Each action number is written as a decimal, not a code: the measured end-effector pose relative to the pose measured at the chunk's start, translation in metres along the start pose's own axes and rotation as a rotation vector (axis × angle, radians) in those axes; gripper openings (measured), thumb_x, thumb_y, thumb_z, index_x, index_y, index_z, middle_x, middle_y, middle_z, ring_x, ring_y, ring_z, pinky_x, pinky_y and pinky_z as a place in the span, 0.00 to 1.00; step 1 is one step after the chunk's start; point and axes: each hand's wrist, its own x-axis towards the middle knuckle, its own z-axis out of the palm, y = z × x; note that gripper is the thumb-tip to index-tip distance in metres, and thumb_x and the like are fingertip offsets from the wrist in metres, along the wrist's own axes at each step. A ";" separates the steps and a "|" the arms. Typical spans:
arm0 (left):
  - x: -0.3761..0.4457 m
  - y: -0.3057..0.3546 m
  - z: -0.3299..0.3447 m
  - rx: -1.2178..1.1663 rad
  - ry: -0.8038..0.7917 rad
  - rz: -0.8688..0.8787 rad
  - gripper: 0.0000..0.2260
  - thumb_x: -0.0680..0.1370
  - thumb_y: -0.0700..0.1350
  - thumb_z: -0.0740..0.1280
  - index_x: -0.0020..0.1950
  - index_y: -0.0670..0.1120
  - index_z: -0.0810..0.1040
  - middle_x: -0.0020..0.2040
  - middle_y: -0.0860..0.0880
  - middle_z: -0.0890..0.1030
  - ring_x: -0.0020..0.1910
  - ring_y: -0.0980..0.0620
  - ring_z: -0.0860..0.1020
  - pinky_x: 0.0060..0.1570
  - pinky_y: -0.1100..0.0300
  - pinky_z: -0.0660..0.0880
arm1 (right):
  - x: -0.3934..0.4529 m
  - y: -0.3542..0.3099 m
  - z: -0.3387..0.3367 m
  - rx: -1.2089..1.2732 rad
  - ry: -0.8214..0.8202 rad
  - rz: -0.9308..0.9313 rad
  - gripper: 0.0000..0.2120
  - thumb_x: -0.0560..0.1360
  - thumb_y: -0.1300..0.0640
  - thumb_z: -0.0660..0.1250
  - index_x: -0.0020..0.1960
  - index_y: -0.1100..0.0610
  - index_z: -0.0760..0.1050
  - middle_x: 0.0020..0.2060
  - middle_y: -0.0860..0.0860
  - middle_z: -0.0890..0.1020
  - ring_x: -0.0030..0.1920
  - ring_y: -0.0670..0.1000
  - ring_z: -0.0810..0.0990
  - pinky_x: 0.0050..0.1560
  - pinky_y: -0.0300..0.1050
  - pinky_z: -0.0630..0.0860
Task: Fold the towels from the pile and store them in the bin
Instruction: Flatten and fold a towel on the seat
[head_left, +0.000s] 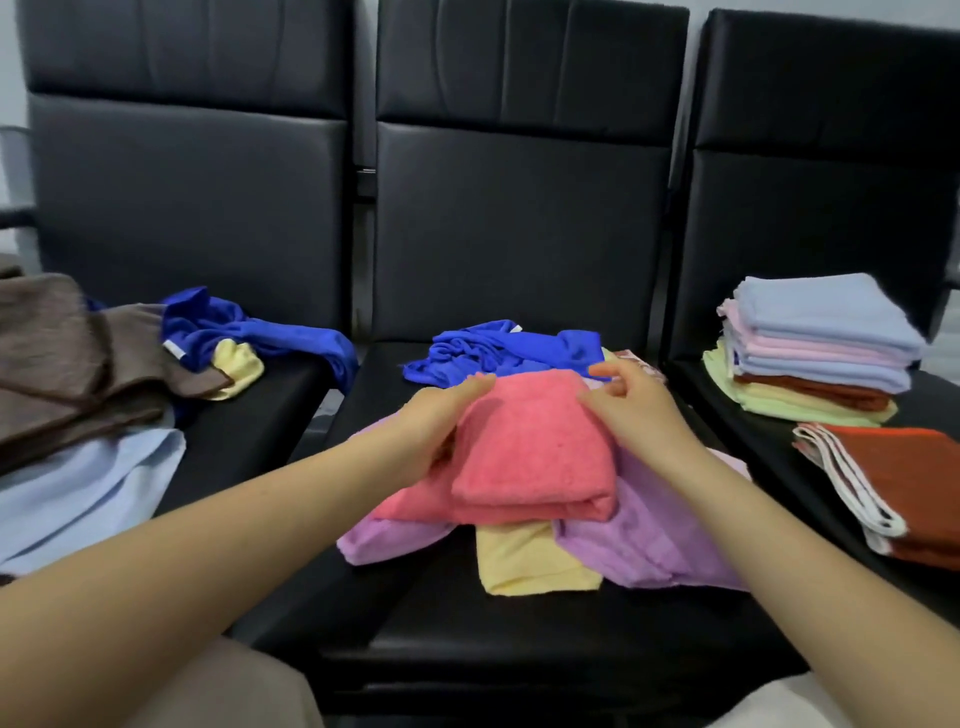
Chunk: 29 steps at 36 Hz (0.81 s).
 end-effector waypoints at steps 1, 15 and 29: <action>0.002 -0.001 0.005 0.019 0.021 -0.006 0.18 0.73 0.58 0.71 0.55 0.47 0.81 0.49 0.52 0.81 0.48 0.52 0.78 0.50 0.58 0.75 | 0.000 0.004 0.000 0.001 -0.026 0.053 0.17 0.75 0.56 0.70 0.63 0.55 0.76 0.51 0.51 0.79 0.54 0.52 0.78 0.56 0.44 0.71; 0.002 0.021 -0.034 0.173 0.316 0.279 0.07 0.81 0.48 0.63 0.53 0.47 0.78 0.54 0.46 0.81 0.53 0.47 0.78 0.61 0.51 0.74 | -0.004 -0.010 0.005 -0.039 -0.084 -0.011 0.13 0.72 0.44 0.72 0.44 0.53 0.75 0.42 0.50 0.81 0.43 0.50 0.77 0.49 0.47 0.73; -0.001 -0.018 -0.071 0.874 0.258 0.050 0.11 0.81 0.52 0.61 0.56 0.46 0.76 0.53 0.47 0.78 0.51 0.47 0.77 0.52 0.57 0.73 | -0.017 -0.015 0.021 -0.119 -0.204 -0.074 0.20 0.73 0.39 0.69 0.32 0.52 0.72 0.28 0.44 0.75 0.34 0.47 0.75 0.41 0.45 0.72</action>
